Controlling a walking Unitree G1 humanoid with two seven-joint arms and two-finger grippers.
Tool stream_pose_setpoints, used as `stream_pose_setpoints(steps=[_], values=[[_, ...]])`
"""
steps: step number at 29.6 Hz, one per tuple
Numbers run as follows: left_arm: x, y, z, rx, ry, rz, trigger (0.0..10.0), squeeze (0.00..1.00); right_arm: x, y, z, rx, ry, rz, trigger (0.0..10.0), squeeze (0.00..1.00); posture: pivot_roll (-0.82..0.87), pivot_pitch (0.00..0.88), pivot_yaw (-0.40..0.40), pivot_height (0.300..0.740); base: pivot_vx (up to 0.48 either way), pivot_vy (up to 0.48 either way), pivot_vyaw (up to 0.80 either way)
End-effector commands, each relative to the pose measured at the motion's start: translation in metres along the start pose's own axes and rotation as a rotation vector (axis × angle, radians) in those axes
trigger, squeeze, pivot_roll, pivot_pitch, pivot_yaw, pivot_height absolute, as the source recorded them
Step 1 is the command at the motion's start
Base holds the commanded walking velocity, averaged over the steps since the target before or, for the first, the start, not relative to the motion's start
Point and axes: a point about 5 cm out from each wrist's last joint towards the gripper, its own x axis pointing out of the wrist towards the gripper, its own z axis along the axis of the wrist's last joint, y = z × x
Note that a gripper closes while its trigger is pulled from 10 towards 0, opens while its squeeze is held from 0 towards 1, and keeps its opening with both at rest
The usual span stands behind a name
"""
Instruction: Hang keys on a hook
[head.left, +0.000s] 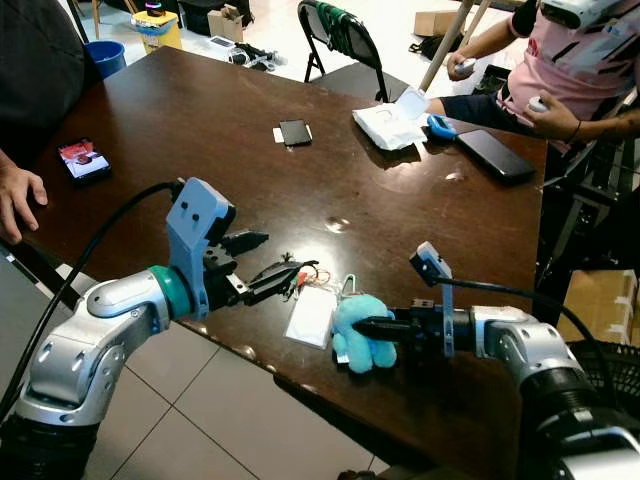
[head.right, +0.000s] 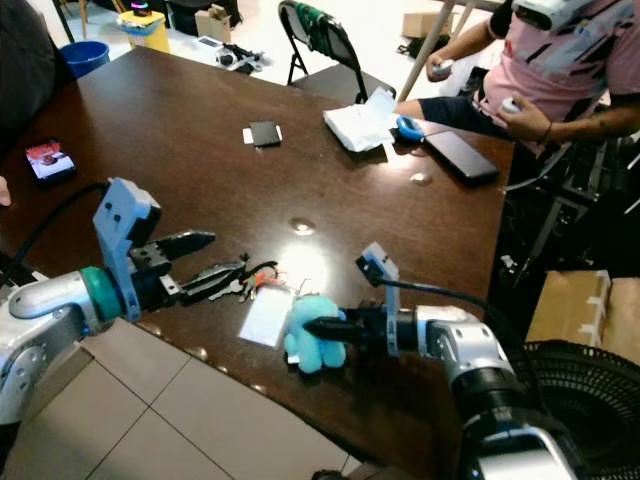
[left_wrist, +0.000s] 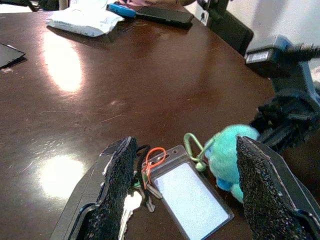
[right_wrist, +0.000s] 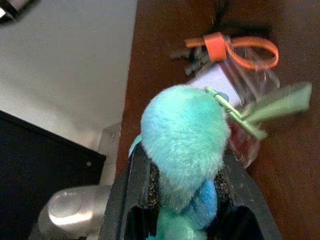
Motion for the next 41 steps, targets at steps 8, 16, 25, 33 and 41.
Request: stream_pose_setpoints(steps=[8,16,25,33,41], values=[[-0.003,0.008,0.018,0.0,-0.092,0.105,10.0,0.0,-0.003,0.049,0.071,-0.175,-0.544,-0.024,5.8,0.0,0.04,0.029,0.07,0.74,0.0,0.0,0.0],[-0.011,0.022,0.043,0.076,-0.194,0.3,10.0,0.0,-0.003,0.056,0.085,-0.351,-0.71,-0.332,10.0,0.0,0.03,0.027,0.068,0.74,0.0,0.0,0.0],[-0.015,0.023,0.031,0.192,-0.17,0.398,10.0,0.0,0.011,0.07,0.069,-0.376,-0.705,-0.329,10.0,0.0,0.03,0.001,0.06,0.74,0.0,0.0,0.0],[-0.017,0.015,0.017,0.112,-0.154,0.348,10.0,0.0,0.02,0.082,0.052,-0.416,-0.623,-0.269,10.0,0.0,0.03,0.0,0.069,0.74,-0.032,0.0,0.0],[-0.015,0.013,0.014,0.124,-0.152,0.349,10.0,0.0,0.022,0.081,0.051,-0.395,-0.642,-0.293,10.0,0.0,0.03,0.0,0.069,0.74,-0.259,0.0,0.0]])
